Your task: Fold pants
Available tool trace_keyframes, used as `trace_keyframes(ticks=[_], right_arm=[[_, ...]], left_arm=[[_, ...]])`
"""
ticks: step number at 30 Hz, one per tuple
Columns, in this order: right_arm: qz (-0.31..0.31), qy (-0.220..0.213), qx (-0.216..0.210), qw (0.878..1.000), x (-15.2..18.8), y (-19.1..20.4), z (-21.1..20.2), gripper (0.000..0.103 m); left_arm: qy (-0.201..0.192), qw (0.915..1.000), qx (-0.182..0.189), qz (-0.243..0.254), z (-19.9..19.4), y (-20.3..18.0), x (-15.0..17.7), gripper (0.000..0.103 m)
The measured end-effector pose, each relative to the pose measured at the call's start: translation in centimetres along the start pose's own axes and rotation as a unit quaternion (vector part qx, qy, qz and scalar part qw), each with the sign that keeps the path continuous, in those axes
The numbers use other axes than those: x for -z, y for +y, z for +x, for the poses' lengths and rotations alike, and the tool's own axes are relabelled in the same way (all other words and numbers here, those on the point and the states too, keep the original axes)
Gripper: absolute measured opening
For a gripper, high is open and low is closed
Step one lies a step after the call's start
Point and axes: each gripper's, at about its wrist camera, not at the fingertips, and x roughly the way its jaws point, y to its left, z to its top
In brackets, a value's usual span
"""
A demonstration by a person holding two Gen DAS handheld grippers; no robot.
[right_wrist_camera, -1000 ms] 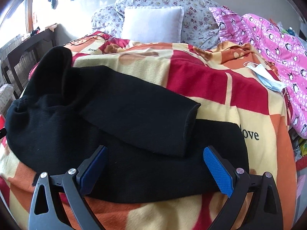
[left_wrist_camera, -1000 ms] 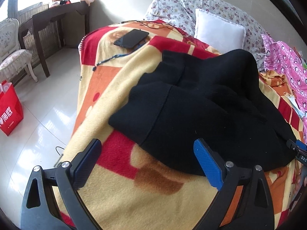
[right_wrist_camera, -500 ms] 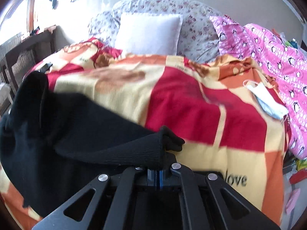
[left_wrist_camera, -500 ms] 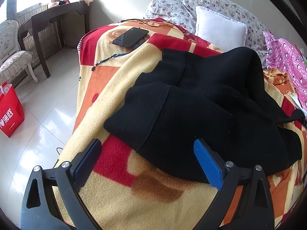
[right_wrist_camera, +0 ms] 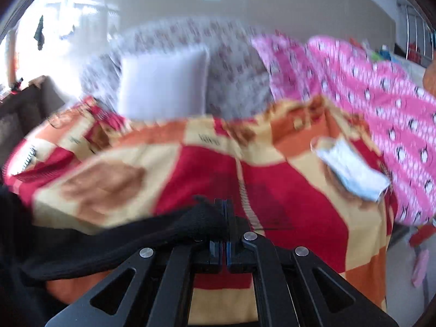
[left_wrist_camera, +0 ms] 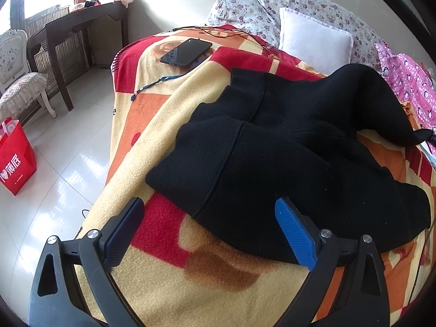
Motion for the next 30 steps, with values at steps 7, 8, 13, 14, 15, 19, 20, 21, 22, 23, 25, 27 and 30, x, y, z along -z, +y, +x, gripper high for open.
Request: trace_keyframes(ticks=[7, 8, 13, 14, 15, 19, 20, 21, 22, 23, 25, 27, 30], right_arm=[[0.019, 0.035, 0.000, 0.999, 2.9, -2.7, -0.4, 0.059], [0.014, 0.031, 0.003, 0.999, 3.3, -2.9, -1.1, 0.062], [0.011, 0.031, 0.005, 0.999, 6.1, -4.5, -5.0, 0.064], [0.010, 0.032, -0.002, 0.999, 6.6, -4.6, -5.7, 0.065], [0.009, 0.035, -0.009, 0.999, 7.5, -4.6, -6.5, 0.067], [0.017, 0.049, -0.059, 0.997, 10.6, -4.1, -8.2, 0.069], [0.034, 0.057, -0.081, 0.995, 11.7, -4.2, -8.5, 0.071], [0.050, 0.064, -0.096, 0.992, 12.6, -4.3, -8.6, 0.072], [0.061, 0.070, -0.104, 0.990, 13.2, -4.5, -8.6, 0.072], [0.070, 0.074, -0.108, 0.989, 14.0, -4.6, -8.6, 0.072], [0.081, 0.081, -0.104, 0.988, 15.3, -4.9, -8.5, 0.072], [0.092, 0.095, -0.104, 0.986, 16.0, -5.1, -8.1, 0.072], [0.116, 0.100, -0.125, 0.980, 16.8, -5.3, -7.6, 0.072]], left_arm=[[-0.002, 1.0000, -0.003, -0.007, -0.5, 0.4, 0.4, 0.097], [-0.002, 1.0000, -0.002, -0.005, -0.5, 0.3, 0.4, 0.097], [-0.004, 1.0000, 0.002, -0.003, -0.5, 0.1, 0.4, 0.097], [-0.004, 1.0000, 0.002, -0.003, -0.5, 0.1, 0.4, 0.097], [-0.003, 1.0000, 0.002, -0.004, -0.4, 0.1, 0.4, 0.097], [0.001, 0.9999, 0.007, -0.010, -0.3, 0.3, 0.6, 0.097], [0.002, 0.9999, 0.009, -0.012, -0.3, 0.4, 0.6, 0.097], [0.005, 0.9998, 0.012, -0.017, -0.1, 0.5, 0.6, 0.097], [0.010, 0.9995, 0.018, -0.024, 0.1, 0.6, 0.5, 0.097], [0.015, 0.9991, 0.023, -0.031, 0.2, 0.7, 0.4, 0.097], [0.022, 0.9978, 0.039, -0.048, 0.6, 0.8, 0.2, 0.097], [0.026, 0.9967, 0.050, -0.058, 0.9, 0.6, 0.0, 0.097], [0.029, 0.9961, 0.059, -0.060, 1.2, -0.2, -0.3, 0.096]])
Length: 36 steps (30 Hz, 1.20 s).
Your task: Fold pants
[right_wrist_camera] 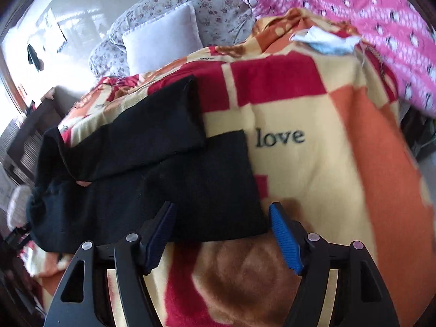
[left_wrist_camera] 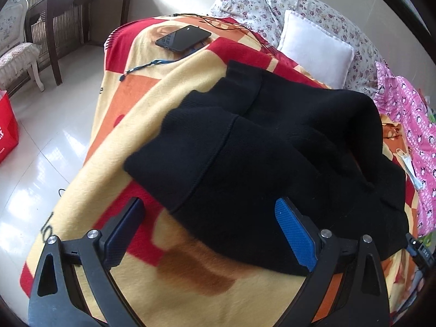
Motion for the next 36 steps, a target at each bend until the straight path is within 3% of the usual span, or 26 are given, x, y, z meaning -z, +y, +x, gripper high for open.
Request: trace_keyframes(ticks=[2, 5, 7, 9, 11, 12, 13, 14, 17, 22, 30, 34, 35, 36], right_arm=[[0.005, -0.002, 0.001, 1.000, 0.0, 0.0, 0.5, 0.072], [0.024, 0.000, -0.001, 1.000, -0.3, -0.2, 0.5, 0.072], [0.035, -0.002, -0.018, 0.999, -0.1, -0.3, -0.2, 0.073], [0.046, -0.001, -0.016, 0.999, -0.2, -0.8, 0.1, 0.075], [0.043, -0.011, -0.013, 0.999, -0.6, -0.9, 0.7, 0.074], [0.031, -0.015, -0.001, 0.999, -0.9, -0.6, 1.2, 0.060], [0.023, -0.018, 0.005, 1.000, -1.2, -0.3, 1.5, 0.042], [0.022, -0.020, 0.001, 1.000, -1.4, -0.1, 1.6, 0.006], [0.023, -0.036, -0.018, 0.999, -1.6, 0.2, 0.7, 0.006], [0.021, -0.086, -0.042, 0.995, -1.1, -0.4, -5.5, 0.006], [0.008, -0.096, -0.058, 0.994, 1.6, -2.0, -12.5, 0.006], [0.000, -0.061, -0.028, 0.998, 3.2, -3.4, -11.8, 0.006], [0.000, -0.048, -0.010, 0.999, 3.5, -3.7, -11.0, 0.006], [-0.007, -0.033, 0.038, 0.999, 3.8, -4.0, -9.8, 0.008]], left_arm=[[0.004, 0.9999, 0.011, 0.008, 0.1, -0.6, 0.0, 0.092], [0.007, 0.9998, 0.014, 0.014, -0.1, -0.8, 0.0, 0.077], [0.001, 0.9998, 0.015, 0.011, -0.5, -0.4, 0.0, 0.060], [0.003, 0.9998, 0.018, 0.006, -0.2, -0.2, -0.3, 0.053], [0.004, 0.9998, 0.018, 0.005, -0.1, -0.3, -0.4, 0.038], [0.002, 0.9998, 0.020, 0.008, -0.2, -0.5, -0.5, 0.022], [0.003, 0.9996, 0.025, 0.010, -0.2, -0.6, -0.5, 0.012], [0.003, 0.9996, 0.028, 0.010, -0.3, -0.7, -0.6, 0.012], [-0.008, 0.9997, 0.022, 0.012, -1.4, -0.8, -0.7, 0.009], [-0.030, 0.9986, 0.042, 0.015, -5.3, -0.1, -1.0, 0.009], [-0.016, 0.9981, 0.049, 0.033, -8.5, 0.7, 1.1, 0.009], [0.015, 0.9988, 0.029, 0.036, -6.7, 2.0, 3.1, 0.010], [0.024, 0.9988, 0.018, 0.038, -6.0, 2.2, 3.6, 0.010], [0.028, 0.9988, 0.011, 0.038, -5.5, 2.4, 3.9, 0.014]])
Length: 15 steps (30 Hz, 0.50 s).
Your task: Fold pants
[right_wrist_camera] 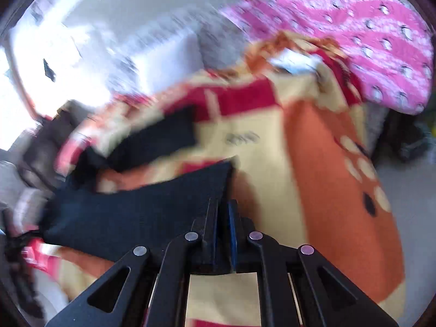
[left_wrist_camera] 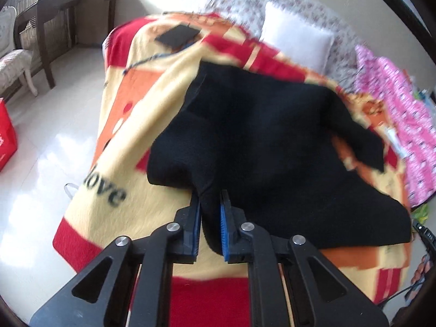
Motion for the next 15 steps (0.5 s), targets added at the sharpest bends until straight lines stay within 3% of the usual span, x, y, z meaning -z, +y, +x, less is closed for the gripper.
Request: trace_keyframes(ticks=[2, 3, 4, 7, 9, 15], right_arm=[[-0.022, 0.028, 0.067, 0.997, 0.6, -0.1, 1.7, 0.012], [-0.021, 0.038, 0.074, 0.996, 0.7, -0.3, 2.2, 0.012], [-0.014, 0.038, 0.063, 0.997, 0.8, -0.4, 2.1, 0.012], [-0.027, 0.010, 0.031, 0.999, 0.2, 1.1, 0.6, 0.019], [-0.053, -0.004, 0.006, 0.999, -0.2, 3.3, 0.0, 0.041], [-0.126, 0.015, -0.113, 0.985, 0.5, 11.8, 1.7, 0.043]], left_arm=[[-0.001, 1.0000, -0.005, 0.000, 0.2, 0.3, 0.5, 0.021], [-0.006, 0.9999, -0.012, 0.001, -0.2, 0.4, 0.6, 0.029], [-0.011, 0.9998, -0.018, 0.001, -0.7, 0.5, 0.7, 0.037], [-0.044, 0.9980, -0.043, 0.011, -2.8, 0.5, 0.3, 0.045], [-0.061, 0.9960, -0.062, 0.022, -3.7, 0.4, 0.0, 0.046], [-0.073, 0.9955, -0.053, 0.029, -3.6, -0.6, -1.3, 0.047]])
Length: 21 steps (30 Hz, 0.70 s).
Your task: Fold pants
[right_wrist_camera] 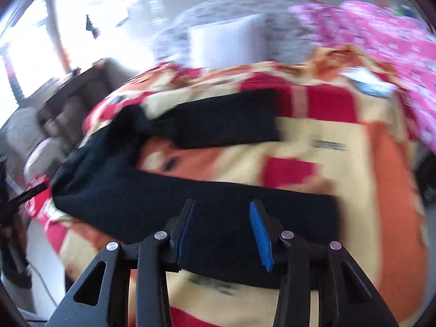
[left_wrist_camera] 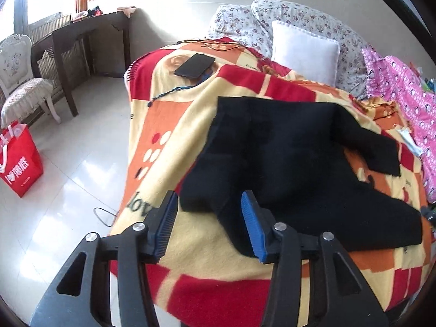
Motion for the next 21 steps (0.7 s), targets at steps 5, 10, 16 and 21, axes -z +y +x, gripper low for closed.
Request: trace_keyframes(ticks=[5, 10, 16, 21], right_arm=[[-0.062, 0.035, -0.063, 0.995, -0.4, 6.8, 4.9, 0.043], [-0.105, 0.054, -0.093, 0.989, -0.6, 11.4, 8.1, 0.043], [-0.133, 0.079, -0.094, 0.983, -0.3, 13.1, 11.0, 0.043], [-0.158, 0.082, -0.098, 0.979, -2.3, 13.7, 10.5, 0.044]], left_arm=[[-0.012, 0.9998, 0.016, 0.006, 0.4, -1.6, -0.2, 0.058], [0.002, 0.9998, 0.009, 0.019, 2.6, -2.7, 0.1, 0.058], [0.023, 0.9996, -0.003, 0.017, 5.6, -2.4, 0.6, 0.058], [0.022, 0.9997, 0.004, 0.013, 6.3, -1.9, 0.7, 0.064]])
